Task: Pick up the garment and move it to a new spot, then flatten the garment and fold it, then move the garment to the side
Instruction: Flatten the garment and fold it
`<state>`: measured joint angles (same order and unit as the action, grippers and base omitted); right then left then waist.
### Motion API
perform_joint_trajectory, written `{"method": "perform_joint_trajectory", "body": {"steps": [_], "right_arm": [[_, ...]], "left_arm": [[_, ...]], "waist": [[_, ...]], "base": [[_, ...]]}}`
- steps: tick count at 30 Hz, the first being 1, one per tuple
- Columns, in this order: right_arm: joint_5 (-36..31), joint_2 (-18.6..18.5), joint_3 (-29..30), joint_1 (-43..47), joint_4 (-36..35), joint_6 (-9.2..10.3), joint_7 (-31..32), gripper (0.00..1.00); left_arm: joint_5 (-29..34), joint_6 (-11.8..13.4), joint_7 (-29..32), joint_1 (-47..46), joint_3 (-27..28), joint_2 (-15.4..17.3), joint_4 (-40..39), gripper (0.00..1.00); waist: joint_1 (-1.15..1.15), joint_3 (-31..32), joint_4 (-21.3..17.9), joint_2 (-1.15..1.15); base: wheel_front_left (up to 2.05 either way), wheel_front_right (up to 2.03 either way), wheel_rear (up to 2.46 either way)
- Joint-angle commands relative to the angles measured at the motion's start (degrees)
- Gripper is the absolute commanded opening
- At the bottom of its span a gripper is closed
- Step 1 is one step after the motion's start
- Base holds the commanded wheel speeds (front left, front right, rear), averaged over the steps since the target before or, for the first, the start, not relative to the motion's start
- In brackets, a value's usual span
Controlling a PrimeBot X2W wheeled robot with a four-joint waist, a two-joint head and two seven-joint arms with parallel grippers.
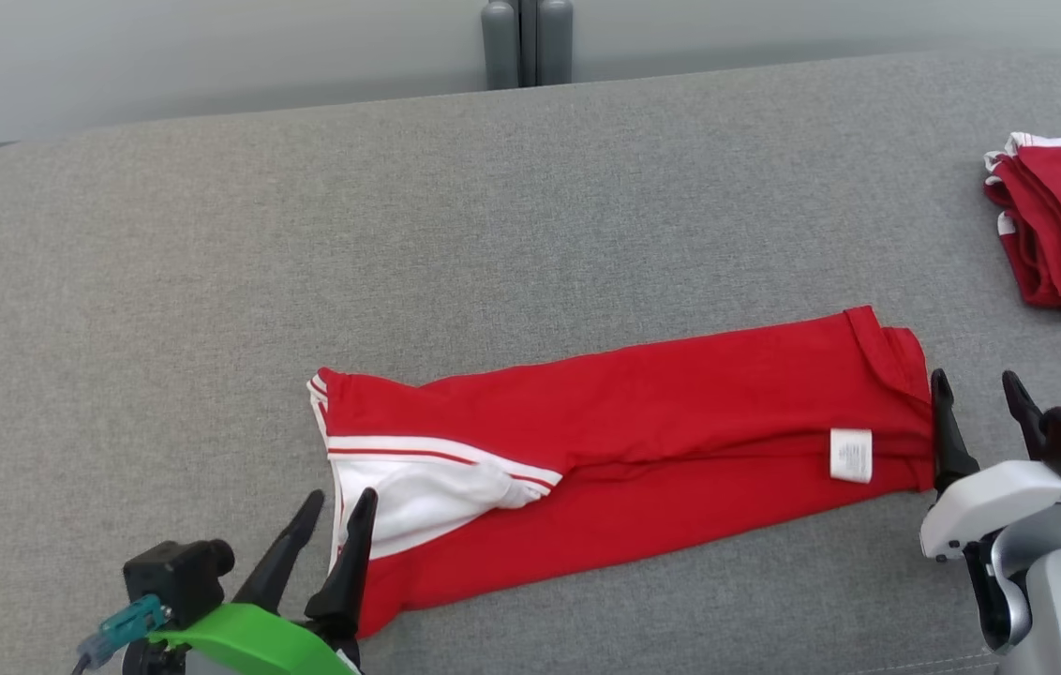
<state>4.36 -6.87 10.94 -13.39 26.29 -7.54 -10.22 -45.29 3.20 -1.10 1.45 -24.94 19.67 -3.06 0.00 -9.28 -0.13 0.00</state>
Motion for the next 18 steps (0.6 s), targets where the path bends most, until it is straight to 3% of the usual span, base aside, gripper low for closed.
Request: {"method": "perform_joint_trajectory", "body": {"steps": [1, 10, 18], "right_arm": [[0.02, 0.21, 0.93, 1.34, -0.32, 0.12, -0.57, 1.00], [-0.78, 1.23, 4.00, 4.03, -2.26, 0.11, 0.67, 1.00], [-0.05, -0.75, 0.44, 1.63, -0.96, 0.12, 9.00, 1.00]], "left_arm": [[0.64, 0.76, -1.48, 1.56, 0.81, -0.08, -0.21, 1.00], [3.04, 5.09, -8.68, 3.58, 4.44, -0.95, -1.39, 1.00], [6.22, 7.43, -11.58, 1.77, 5.34, -1.60, -0.09, 1.00]], "waist": [[0.00, 0.65, 0.30, 0.00], [0.00, 2.71, 1.05, 0.00], [0.00, 2.92, 1.82, 0.00]], "base": [[0.00, 0.00, 0.00], [0.00, 0.00, 0.00], [0.00, 0.00, 0.00]]}}
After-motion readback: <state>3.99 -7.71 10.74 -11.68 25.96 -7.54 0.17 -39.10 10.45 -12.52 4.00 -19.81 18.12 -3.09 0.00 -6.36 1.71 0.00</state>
